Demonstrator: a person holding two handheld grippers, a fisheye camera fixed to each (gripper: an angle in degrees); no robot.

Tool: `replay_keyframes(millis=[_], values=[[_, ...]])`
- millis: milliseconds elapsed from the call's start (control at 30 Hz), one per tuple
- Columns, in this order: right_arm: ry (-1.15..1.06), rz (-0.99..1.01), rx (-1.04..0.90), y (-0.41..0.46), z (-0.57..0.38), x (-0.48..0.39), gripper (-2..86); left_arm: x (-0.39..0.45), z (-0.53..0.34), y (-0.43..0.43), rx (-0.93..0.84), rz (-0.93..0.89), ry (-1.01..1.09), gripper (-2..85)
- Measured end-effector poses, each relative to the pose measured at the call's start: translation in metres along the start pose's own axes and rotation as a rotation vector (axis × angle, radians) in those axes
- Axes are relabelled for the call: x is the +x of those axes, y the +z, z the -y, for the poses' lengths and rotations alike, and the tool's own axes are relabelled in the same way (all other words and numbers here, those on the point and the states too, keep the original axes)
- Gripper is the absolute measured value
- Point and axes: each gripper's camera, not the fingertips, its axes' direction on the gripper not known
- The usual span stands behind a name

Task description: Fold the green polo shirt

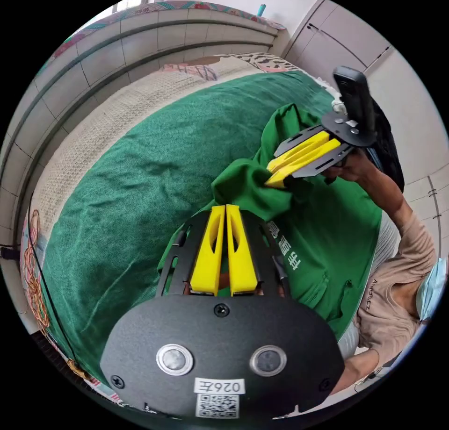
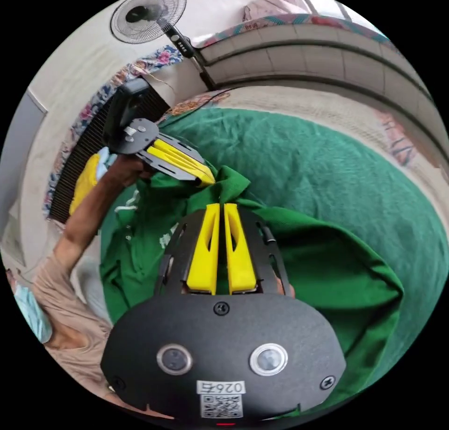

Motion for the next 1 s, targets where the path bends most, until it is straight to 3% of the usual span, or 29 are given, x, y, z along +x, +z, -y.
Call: replay_keyframes(millis=[67,200,333,433,600,667,767,833,900,1000], values=[[0.006,0.132,0.081,-0.006,0.011,0.009,-1.2,0.003,-0.007,-0.024,0.092,0.014,-0.004,-0.1],[-0.225,-0.065,0.264,-0.044,-0.002,-0.039,-1.3,0.011,-0.048,-0.081,0.286,0.133,-0.053,0.4],[-0.747,-0.164,0.022,-0.028,-0.064,-0.134,0.5,0.011,-0.106,-0.130,0.438,0.092,-0.131,4.5],[-0.841,-0.243,-0.089,-0.013,-0.101,-0.154,1.8,0.000,-0.125,-0.137,0.434,0.000,-0.188,5.3],[-0.552,-0.211,-0.033,-0.030,-0.085,-0.112,2.8,-0.016,-0.106,-0.128,0.295,-0.049,-0.277,9.6],[-0.363,-0.249,0.005,-0.032,-0.062,-0.079,2.8,-0.022,-0.085,-0.125,0.227,0.037,-0.306,12.8],[-0.246,-0.287,0.025,-0.025,-0.033,-0.049,4.4,-0.025,-0.051,-0.111,0.115,0.147,-0.310,15.6],[-0.229,-0.308,0.013,-0.014,-0.015,-0.039,5.9,-0.024,-0.029,-0.095,0.009,0.143,-0.270,14.0],[-0.215,-0.306,-0.037,0.004,0.004,-0.028,6.4,-0.011,-0.012,-0.091,-0.078,0.266,-0.226,7.6],[-0.208,-0.253,-0.190,0.033,0.029,-0.014,-0.3,0.013,0.007,-0.100,-0.168,0.368,-0.089,0.4]])
